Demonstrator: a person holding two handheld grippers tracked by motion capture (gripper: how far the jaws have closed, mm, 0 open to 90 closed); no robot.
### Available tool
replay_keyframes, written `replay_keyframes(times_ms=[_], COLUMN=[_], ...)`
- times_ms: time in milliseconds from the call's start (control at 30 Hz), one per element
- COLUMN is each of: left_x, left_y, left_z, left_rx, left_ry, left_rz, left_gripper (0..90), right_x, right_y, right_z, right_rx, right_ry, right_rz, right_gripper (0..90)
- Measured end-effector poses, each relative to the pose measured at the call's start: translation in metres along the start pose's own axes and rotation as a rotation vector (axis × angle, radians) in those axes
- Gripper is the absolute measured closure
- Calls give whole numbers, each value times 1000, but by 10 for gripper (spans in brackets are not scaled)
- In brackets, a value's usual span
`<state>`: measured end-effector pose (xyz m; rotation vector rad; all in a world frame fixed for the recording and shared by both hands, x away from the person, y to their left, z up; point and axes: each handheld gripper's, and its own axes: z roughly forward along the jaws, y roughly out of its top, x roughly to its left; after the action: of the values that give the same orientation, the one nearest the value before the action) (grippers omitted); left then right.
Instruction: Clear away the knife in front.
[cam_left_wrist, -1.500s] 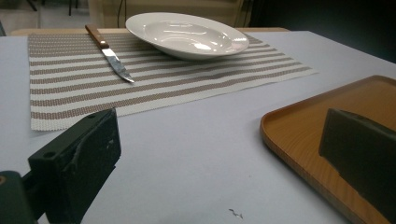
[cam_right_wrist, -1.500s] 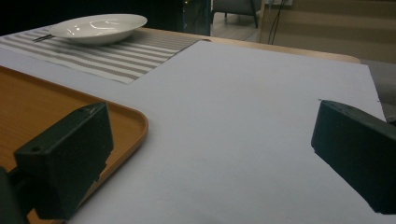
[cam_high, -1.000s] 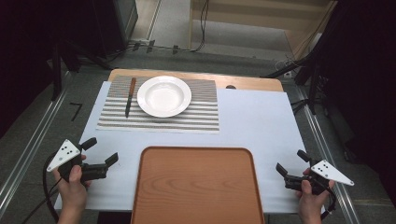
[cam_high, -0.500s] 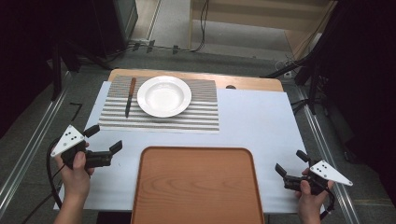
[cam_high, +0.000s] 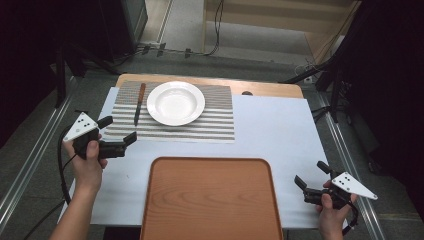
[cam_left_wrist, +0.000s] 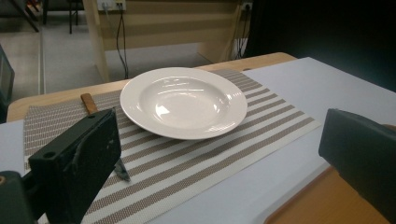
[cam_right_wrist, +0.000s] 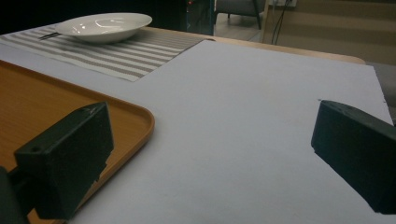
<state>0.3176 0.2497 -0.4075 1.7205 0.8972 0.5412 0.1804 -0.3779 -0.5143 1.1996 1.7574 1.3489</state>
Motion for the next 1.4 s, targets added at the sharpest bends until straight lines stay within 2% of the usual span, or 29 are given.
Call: replay_keyframes(times_ms=[133, 467, 733, 833, 1167, 1400], left_x=[4, 18, 33, 39, 55, 66], left_y=[8, 26, 40, 45, 49, 49], left_z=[10, 29, 41, 48, 68, 88], left_rx=[5, 29, 35, 52, 90, 125], left_ry=[12, 43, 34, 37, 46, 61], left_rz=[-16, -19, -56, -68, -88, -122], left_gripper=[0, 0, 0, 2, 25, 47], right_x=[0, 0, 0, 0, 0, 0], right_y=[0, 0, 0, 0, 0, -1], right_z=[0, 0, 0, 1, 1, 1], right_rx=[-1, 0, 0, 1, 1, 1], right_ry=[1, 2, 1, 0, -1, 2], right_rz=[5, 2, 2, 1, 5, 0], right_gripper=[0, 0, 0, 0, 0, 0])
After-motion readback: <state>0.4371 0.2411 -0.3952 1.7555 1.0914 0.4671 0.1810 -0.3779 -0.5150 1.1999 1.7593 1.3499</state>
